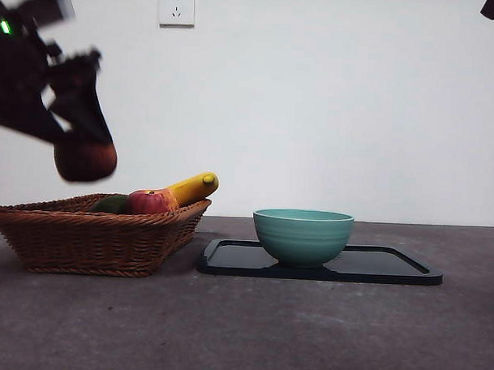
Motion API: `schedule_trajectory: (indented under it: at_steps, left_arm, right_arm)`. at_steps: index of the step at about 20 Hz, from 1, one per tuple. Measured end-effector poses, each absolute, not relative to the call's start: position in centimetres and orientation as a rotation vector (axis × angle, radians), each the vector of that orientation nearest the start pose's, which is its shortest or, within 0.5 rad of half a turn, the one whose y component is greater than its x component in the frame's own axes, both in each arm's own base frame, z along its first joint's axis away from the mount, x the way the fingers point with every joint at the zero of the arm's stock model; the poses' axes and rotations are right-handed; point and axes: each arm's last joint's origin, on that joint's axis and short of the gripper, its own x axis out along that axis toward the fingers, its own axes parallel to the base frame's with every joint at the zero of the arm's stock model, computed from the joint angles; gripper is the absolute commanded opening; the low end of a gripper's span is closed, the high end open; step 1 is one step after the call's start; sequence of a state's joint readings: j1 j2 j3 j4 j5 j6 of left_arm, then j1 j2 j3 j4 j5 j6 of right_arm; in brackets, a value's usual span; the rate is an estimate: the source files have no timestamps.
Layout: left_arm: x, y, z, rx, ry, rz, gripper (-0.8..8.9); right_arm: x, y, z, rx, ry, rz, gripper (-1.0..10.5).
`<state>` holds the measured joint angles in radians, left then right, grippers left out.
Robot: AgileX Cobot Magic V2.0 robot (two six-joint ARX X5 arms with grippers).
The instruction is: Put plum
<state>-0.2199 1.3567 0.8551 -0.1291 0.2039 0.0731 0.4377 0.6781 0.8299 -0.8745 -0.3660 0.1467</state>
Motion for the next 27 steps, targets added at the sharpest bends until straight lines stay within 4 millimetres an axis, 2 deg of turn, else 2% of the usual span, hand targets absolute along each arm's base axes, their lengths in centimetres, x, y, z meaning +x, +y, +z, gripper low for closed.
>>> schedule_trajectory:
  at_steps: [4,11,16,20,21,25,27]
  left_arm:
    - [29.5,-7.2,21.0,0.076,0.685,-0.433,2.14]
    - [30.6,-7.4,18.5,0.082,0.738,-0.434,2.14]
    - [30.7,-7.5,18.5,0.082,0.736,-0.434,2.37]
    - [30.6,-7.4,18.5,0.082,0.741,-0.434,4.13]
    - [30.6,-7.4,18.5,0.082,0.744,-0.434,4.3]
    - [30.6,-7.4,18.6,0.079,0.741,-0.433,4.41]
    - [30.3,-7.4,19.4,0.07,0.718,-0.43,4.41]
  right_arm:
    - [10.3,6.0,30.3,0.106,0.796,0.712,2.2]
    - [10.3,6.0,30.3,0.106,0.796,0.712,2.2]
    - [10.3,6.0,30.3,0.106,0.793,0.713,2.2]
    - [10.3,6.0,30.3,0.106,0.793,0.712,2.2]
    - [10.3,6.0,30.3,0.106,0.793,0.713,2.2]
    - [10.3,6.0,30.3,0.106,0.793,0.713,2.2]
    - [10.3,6.0,30.3,0.106,0.793,0.713,2.2]
